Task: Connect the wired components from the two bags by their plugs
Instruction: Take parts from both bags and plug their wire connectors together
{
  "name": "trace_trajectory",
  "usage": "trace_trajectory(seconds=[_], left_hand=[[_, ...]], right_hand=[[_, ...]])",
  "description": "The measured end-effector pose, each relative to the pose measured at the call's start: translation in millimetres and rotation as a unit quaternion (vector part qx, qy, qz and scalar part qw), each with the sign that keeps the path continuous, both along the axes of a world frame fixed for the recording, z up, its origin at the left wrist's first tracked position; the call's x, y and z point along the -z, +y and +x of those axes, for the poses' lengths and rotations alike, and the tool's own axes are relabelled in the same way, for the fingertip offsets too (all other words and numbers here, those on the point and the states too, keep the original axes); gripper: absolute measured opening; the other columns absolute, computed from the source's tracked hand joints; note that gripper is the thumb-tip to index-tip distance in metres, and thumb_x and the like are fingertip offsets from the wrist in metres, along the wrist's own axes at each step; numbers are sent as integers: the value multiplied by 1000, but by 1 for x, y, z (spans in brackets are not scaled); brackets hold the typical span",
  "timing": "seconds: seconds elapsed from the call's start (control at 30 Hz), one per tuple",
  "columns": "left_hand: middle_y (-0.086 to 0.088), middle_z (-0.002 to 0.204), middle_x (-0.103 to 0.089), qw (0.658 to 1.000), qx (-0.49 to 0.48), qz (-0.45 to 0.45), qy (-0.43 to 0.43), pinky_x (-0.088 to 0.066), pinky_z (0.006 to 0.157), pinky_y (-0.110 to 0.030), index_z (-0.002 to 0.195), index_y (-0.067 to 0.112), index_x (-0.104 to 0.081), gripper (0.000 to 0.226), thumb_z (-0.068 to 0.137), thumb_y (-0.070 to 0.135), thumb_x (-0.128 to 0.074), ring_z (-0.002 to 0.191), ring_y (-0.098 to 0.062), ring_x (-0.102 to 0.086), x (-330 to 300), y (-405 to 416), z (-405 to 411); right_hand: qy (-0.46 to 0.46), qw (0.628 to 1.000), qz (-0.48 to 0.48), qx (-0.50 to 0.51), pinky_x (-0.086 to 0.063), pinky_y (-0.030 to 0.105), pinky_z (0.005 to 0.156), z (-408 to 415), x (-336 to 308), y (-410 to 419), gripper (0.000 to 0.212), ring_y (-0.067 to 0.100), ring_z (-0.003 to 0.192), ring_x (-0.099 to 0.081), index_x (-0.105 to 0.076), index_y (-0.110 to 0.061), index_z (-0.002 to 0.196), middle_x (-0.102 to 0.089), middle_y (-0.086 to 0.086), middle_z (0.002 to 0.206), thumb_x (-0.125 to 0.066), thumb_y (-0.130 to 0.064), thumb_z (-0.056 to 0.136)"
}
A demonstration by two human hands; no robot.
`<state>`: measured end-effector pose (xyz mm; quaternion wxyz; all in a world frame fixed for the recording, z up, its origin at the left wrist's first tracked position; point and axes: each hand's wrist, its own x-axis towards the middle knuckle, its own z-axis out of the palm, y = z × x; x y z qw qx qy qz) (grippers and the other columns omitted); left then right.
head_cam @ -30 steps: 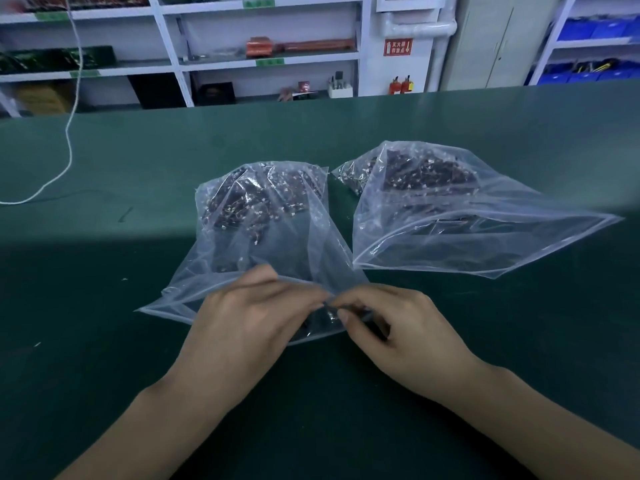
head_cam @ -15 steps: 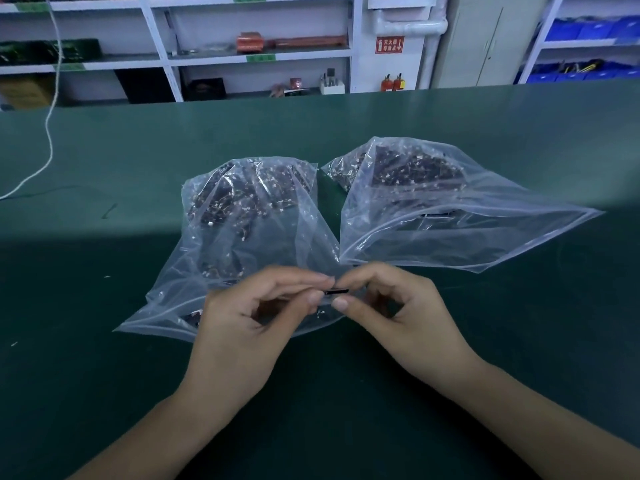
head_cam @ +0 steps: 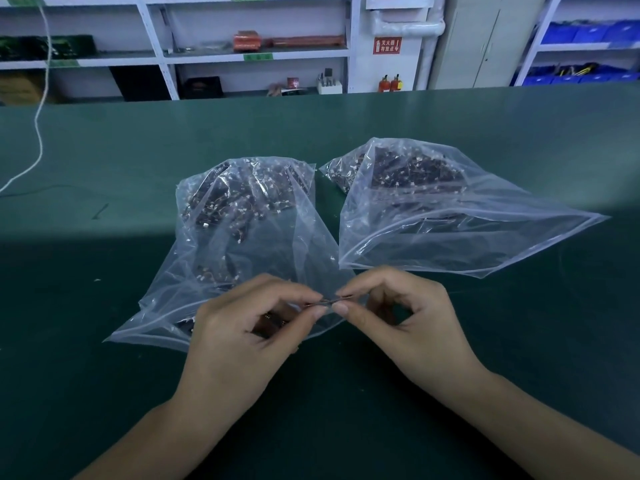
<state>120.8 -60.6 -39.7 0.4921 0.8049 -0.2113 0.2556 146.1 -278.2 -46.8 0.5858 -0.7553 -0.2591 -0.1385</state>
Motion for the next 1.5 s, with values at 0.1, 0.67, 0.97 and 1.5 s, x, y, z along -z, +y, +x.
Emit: trace_trajectory(seconds=[0.1, 0.67, 0.97, 1.5], left_hand=[[9, 89, -72, 1000, 3, 1, -3, -56, 46, -32, 96, 18, -83, 9, 91, 26, -82, 66, -18, -73, -1, 0, 0], [11, 91, -69, 1000, 5, 0, -2, -54, 42, -25, 93, 18, -79, 13, 93, 31, -77, 65, -16, -72, -2, 0, -1], [11, 91, -68, 1000, 8, 1, 2, -55, 42, -26, 93, 20, -78, 10, 93, 30, -78, 66, -18, -71, 0, 1, 0], [26, 78, -62, 987, -43, 133, -79, -40, 59, -6, 90, 20, -76, 22, 97, 40, -72, 58, 3, -53, -7, 6, 0]], right_hand=[[-19, 1000, 0, 8, -47, 21, 60, 0, -1, 0, 12, 14, 62, -60, -76, -20, 101, -74, -8, 90, -82, -21, 90], [-43, 998, -42, 9, -49, 37, 56, 1, 2, -1, 7, 17, 66, -60, -73, -18, 95, -65, -6, 82, -79, -17, 93], [-38, 998, -48, 7, -49, 34, 56, 1, 3, 0, 7, 16, 67, -59, -70, -18, 97, -65, -17, 85, -77, -17, 95], [-52, 997, -57, -8, -49, 39, 58, 8, -4, -14, 7, 22, 65, -61, -66, -26, 100, -67, -2, 83, -71, -30, 98]])
